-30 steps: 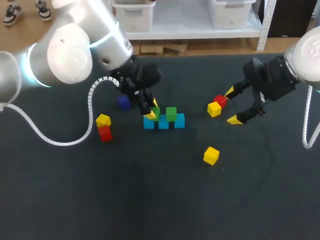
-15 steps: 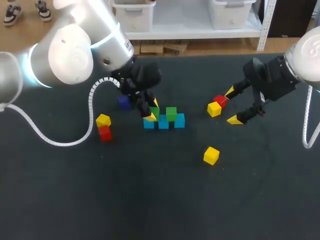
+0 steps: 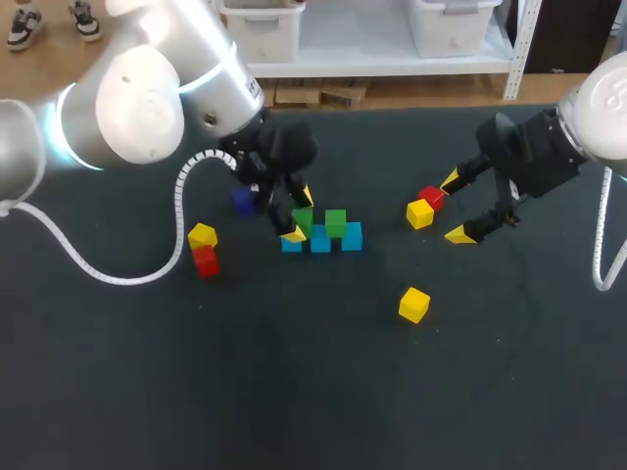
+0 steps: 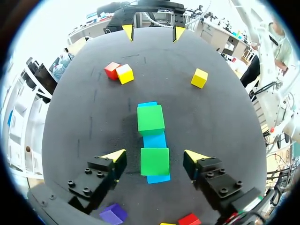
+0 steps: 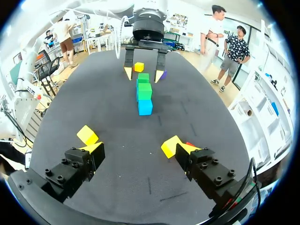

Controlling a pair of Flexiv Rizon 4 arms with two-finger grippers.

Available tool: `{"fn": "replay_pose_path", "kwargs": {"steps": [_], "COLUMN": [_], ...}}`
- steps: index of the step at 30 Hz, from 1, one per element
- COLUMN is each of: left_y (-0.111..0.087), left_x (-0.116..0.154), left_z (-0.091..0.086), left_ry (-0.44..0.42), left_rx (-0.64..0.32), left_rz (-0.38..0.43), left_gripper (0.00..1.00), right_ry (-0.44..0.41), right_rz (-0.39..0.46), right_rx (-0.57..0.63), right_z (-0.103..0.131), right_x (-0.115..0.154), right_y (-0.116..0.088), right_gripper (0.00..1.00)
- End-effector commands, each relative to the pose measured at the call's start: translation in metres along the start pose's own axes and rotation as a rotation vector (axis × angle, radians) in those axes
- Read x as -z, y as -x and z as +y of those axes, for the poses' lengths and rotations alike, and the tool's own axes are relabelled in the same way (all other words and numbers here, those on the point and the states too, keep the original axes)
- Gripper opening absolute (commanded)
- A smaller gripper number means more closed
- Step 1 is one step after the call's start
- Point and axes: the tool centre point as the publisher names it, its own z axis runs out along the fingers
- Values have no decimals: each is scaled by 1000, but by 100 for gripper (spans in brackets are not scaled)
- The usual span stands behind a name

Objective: Place the blue cubes, place green cubes on the blue cubes, place the yellow cubes on the green cubes, then place the red cubes on the yellow cubes, and place purple cube on the red cubes.

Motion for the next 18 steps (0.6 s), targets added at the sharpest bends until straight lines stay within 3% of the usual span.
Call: {"fn": "replay_pose_path", "kwargs": {"steps": [1, 10, 11, 12, 14, 15, 16, 18], "left_y": [0, -10, -12, -13, -17, -19, -20, -23], "left_x": [9, 24, 25, 25, 26, 26, 26, 25], "left_z": [-3, -10, -11, -12, -12, -12, -12, -11], "left_ry": [10, 37, 40, 43, 44, 46, 46, 49], "left_rx": [0, 9, 11, 12, 15, 18, 19, 19], "left_rz": [1, -3, -4, -3, -3, -2, -1, -2], "left_gripper": [93, 81, 69, 44, 31, 11, 0, 0], "right_ry": [1, 1, 1, 1, 1, 1, 1, 1], "right_rz": [-3, -3, -3, -3, -3, -3, -3, -3], "right_rx": [1, 1, 1, 1, 1, 1, 1, 1], "right_z": [0, 0, 0, 0, 0, 0, 0, 0], "right_x": [-1, -1, -1, -1, -1, -1, -1, -1], "right_y": [0, 0, 0, 0, 0, 0, 0, 0], "right_gripper": [100, 100, 100, 100, 100, 100, 100, 100]}}
